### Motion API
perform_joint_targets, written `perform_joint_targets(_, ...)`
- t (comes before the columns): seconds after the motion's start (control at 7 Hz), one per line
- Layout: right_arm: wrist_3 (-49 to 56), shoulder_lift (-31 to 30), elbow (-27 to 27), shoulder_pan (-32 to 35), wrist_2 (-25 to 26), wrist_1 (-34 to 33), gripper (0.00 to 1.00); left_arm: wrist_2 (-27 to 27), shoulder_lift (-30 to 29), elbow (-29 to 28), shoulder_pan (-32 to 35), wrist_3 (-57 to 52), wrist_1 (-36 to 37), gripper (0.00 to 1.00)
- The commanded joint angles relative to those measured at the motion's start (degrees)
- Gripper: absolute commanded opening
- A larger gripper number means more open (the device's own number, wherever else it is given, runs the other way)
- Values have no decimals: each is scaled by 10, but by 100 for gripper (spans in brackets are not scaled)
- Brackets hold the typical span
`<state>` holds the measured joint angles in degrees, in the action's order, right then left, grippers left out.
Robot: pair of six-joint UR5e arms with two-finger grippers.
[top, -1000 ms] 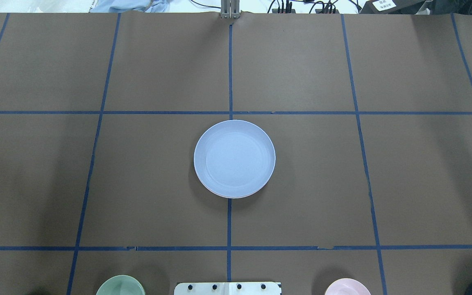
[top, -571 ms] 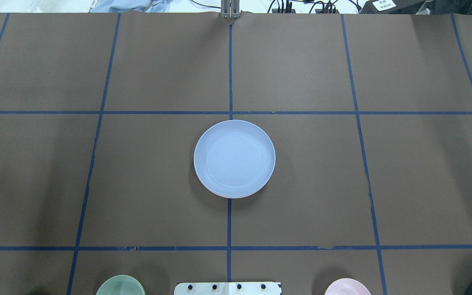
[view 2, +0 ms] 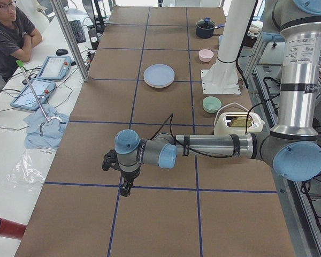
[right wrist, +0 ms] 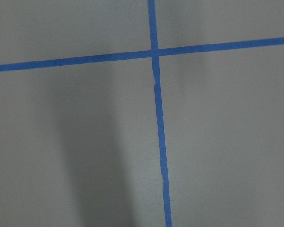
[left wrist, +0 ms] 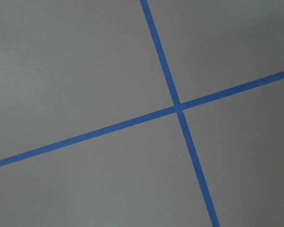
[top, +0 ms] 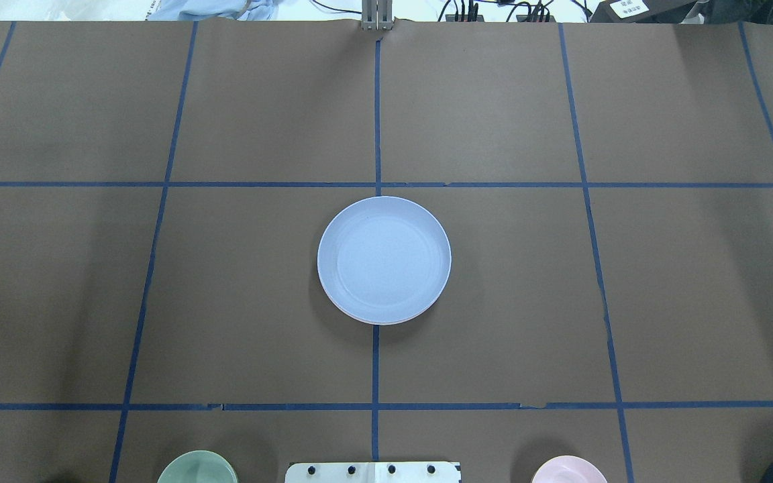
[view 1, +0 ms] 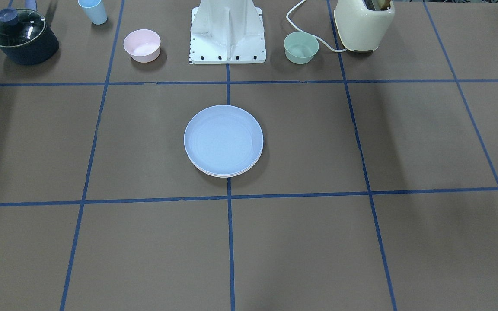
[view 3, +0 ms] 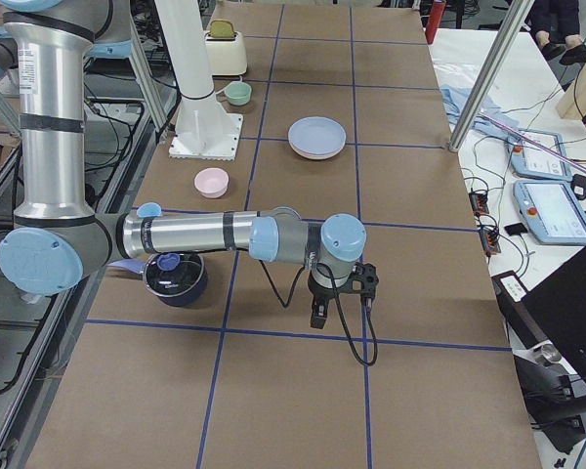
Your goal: Stack three plates with pink and blue
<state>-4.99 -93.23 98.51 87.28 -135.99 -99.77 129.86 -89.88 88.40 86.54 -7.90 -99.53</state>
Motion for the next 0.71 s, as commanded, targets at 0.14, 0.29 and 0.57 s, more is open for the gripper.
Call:
perform_joint_targets(0.14,-3,-10,-2,0,-5,3,100,13,0,4,7,-1,14,100)
perform_joint_targets(0.29,1,-10,-3,0,-4,3,100,13,0,4,9,-4,14,100)
perform_joint_targets(0.57,4,-11,-6,1,-1,3,100,13,1,4,9,-4,14,100)
